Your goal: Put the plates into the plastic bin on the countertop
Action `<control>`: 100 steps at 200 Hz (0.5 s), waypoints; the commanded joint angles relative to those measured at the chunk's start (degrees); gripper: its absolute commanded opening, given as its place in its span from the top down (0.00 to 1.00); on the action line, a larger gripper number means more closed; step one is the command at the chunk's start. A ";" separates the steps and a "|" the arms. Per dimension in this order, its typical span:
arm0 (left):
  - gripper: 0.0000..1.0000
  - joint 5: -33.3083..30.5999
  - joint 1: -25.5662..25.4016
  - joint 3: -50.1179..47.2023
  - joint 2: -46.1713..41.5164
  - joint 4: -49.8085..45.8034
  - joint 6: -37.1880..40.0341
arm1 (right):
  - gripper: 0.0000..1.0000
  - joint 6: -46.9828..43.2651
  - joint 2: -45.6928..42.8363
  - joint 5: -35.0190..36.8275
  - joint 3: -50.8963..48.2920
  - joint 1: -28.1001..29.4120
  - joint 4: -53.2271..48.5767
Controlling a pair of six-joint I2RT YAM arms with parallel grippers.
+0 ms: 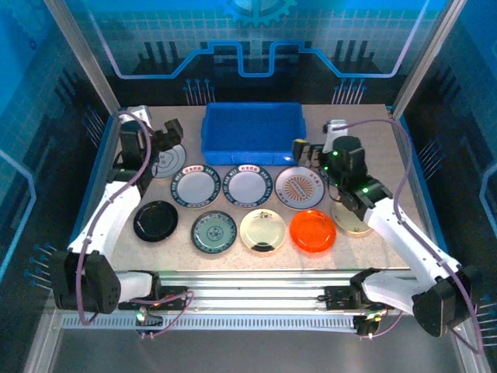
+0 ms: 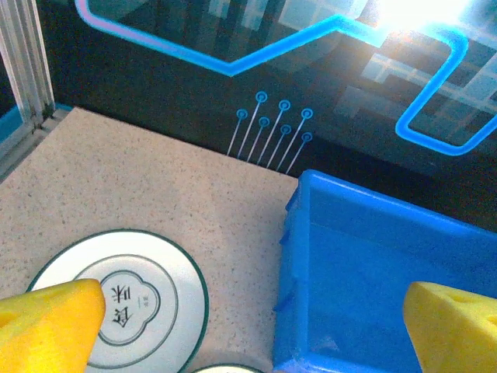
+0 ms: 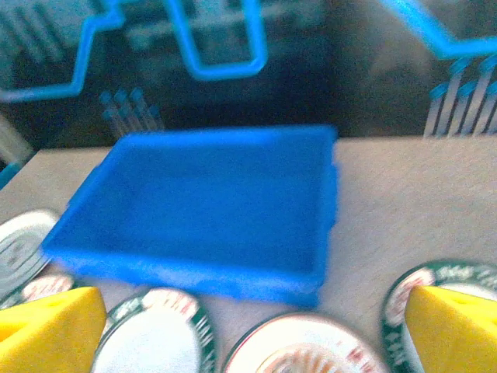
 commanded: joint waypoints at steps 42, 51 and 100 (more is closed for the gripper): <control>0.01 22.61 14.54 5.35 9.75 -5.81 -11.06 | 0.02 12.34 5.37 -7.12 5.50 8.39 -18.67; 0.03 25.06 17.12 4.63 11.27 -4.56 -13.57 | 0.03 12.26 6.47 -7.28 6.20 9.18 -20.11; 0.18 26.51 24.79 -1.48 18.07 3.18 -21.15 | 0.03 13.30 10.28 -11.93 5.37 9.71 -16.94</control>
